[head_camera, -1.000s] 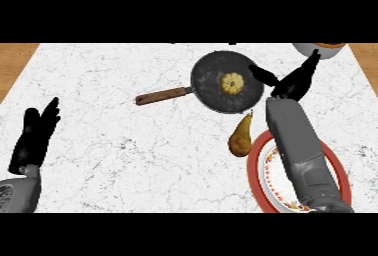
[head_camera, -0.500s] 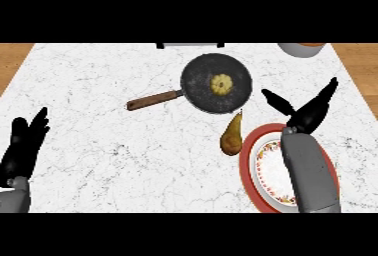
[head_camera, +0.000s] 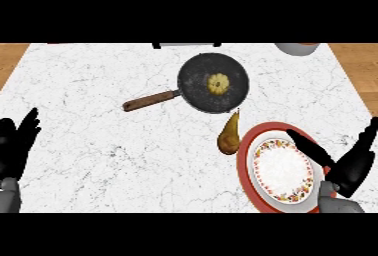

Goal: Pick the squash from the plate and place it in the pan

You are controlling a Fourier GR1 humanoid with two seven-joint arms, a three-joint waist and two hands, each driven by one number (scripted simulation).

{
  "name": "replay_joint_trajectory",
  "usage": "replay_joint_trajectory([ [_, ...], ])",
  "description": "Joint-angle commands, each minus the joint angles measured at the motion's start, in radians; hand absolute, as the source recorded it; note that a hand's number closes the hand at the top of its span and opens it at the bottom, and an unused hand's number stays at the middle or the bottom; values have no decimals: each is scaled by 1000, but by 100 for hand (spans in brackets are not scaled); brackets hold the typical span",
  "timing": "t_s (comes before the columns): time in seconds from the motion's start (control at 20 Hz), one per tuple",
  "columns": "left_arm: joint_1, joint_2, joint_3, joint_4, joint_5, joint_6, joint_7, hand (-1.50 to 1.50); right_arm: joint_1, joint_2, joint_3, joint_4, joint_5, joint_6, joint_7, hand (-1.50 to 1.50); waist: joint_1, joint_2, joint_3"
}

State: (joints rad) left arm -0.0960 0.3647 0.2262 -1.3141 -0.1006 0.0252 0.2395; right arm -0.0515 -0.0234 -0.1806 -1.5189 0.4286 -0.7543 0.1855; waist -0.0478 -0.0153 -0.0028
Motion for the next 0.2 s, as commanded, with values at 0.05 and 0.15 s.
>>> replay_joint_trajectory([
  [0.05,14,-34,-26,-1,-23,14,-29,0,289,-14,64,-383,33,98,133,-150,20,8,1],
  [0.15,-21,-48,-39,-20,-43,39,0,0,354,-5,84,-474,56,118,175,-150,32,12,2],
])
